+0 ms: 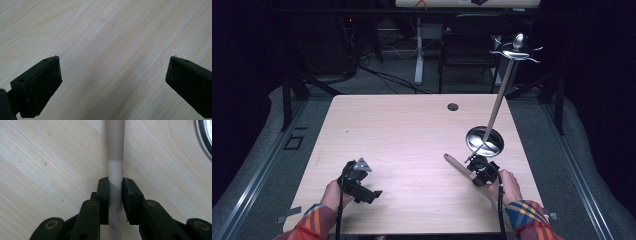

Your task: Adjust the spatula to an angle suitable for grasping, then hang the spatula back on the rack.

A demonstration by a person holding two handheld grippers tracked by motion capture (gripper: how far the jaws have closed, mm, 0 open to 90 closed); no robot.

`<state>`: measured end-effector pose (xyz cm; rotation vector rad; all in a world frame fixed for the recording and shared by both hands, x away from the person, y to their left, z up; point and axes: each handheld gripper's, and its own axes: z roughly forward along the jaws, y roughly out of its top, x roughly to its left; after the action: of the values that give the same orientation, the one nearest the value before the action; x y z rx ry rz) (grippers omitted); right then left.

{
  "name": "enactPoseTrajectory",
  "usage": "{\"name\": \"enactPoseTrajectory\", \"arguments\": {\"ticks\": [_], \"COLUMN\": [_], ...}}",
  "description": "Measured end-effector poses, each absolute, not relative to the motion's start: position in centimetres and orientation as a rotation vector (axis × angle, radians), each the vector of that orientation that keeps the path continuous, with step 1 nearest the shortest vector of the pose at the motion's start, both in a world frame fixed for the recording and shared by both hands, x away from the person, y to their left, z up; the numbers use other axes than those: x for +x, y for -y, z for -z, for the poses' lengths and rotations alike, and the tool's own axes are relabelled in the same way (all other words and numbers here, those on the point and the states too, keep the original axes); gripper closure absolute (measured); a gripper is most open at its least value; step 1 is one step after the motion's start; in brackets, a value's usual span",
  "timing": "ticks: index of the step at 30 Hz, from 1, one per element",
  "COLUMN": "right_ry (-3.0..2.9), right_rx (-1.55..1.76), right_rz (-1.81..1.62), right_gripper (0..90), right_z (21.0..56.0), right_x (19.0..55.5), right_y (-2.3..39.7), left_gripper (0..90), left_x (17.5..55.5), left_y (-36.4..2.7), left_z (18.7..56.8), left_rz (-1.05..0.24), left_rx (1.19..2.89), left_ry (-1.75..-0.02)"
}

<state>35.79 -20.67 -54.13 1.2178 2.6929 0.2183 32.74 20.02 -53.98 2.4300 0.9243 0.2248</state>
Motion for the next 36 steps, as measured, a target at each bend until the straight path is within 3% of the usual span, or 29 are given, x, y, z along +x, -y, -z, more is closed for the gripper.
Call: {"name": "enactPoseTrajectory", "arguments": {"ticks": [19, 36], "right_ry": [-2.655, -2.568], "right_rx": [1.259, 1.311], "right_rz": [-0.295, -0.514], "right_gripper": [78.4, 78.5], "right_z": [54.2, 51.0], "right_x": [35.4, 34.1], "right_y": [20.8, 22.6], "left_gripper": [0.0, 0.0], "left_x": [32.6, 32.6], "left_y": [-20.3, -20.2], "left_z": [53.9, 53.8], "left_rz": [-0.227, -0.228], "left_rx": [2.43, 2.428], "left_ry": [-0.926, -0.921]}}
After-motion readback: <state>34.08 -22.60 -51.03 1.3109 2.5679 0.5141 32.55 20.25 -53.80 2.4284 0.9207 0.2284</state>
